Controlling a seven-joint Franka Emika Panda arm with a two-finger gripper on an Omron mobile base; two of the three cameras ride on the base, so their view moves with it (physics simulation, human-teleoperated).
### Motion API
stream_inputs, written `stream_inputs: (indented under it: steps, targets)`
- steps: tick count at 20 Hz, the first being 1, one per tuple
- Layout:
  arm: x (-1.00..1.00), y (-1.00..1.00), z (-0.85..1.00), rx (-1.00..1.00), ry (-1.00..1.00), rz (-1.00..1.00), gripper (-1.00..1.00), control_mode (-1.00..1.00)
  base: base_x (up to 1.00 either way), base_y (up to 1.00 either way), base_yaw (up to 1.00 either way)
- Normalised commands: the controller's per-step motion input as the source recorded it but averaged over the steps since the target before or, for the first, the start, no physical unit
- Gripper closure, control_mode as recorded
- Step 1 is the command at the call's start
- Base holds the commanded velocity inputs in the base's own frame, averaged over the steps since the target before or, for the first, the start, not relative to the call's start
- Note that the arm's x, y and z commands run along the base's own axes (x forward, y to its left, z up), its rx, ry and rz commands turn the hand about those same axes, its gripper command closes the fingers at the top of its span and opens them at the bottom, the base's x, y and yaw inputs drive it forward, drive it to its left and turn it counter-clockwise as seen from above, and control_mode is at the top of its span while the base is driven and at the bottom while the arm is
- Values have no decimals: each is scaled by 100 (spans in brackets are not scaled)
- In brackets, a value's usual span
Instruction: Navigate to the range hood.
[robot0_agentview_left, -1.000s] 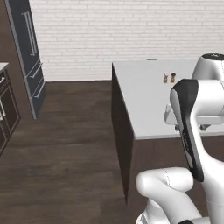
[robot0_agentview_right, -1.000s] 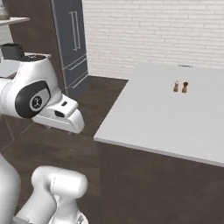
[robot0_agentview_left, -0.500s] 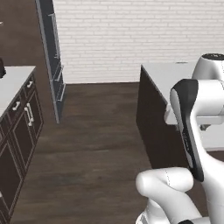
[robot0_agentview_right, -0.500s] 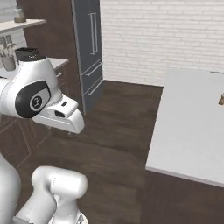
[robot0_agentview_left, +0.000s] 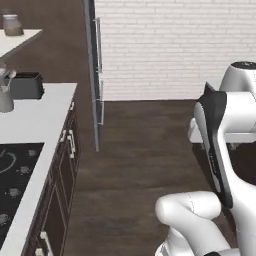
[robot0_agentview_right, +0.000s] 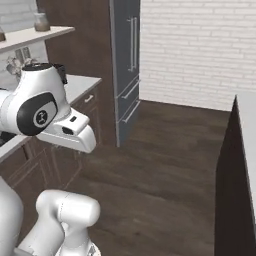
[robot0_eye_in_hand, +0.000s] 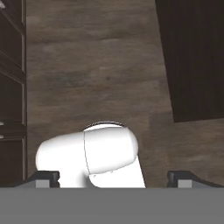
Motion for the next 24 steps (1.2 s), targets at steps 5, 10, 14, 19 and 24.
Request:
stream_inputs:
  steps: [5, 10, 14, 19, 24]
  targets:
    - [0, 0, 0, 0, 0, 0, -100, 100, 100, 52, 43]
    - [0, 0, 0, 0, 0, 0, -100, 100, 50, 0, 87]
    - [0, 0, 0, 0, 0, 0, -100, 100, 6, 0, 98]
    - [0, 0, 0, 0, 0, 0, -100, 100, 0, 0, 100]
    - [0, 0, 0, 0, 0, 0, -100, 100, 14, 0, 83]
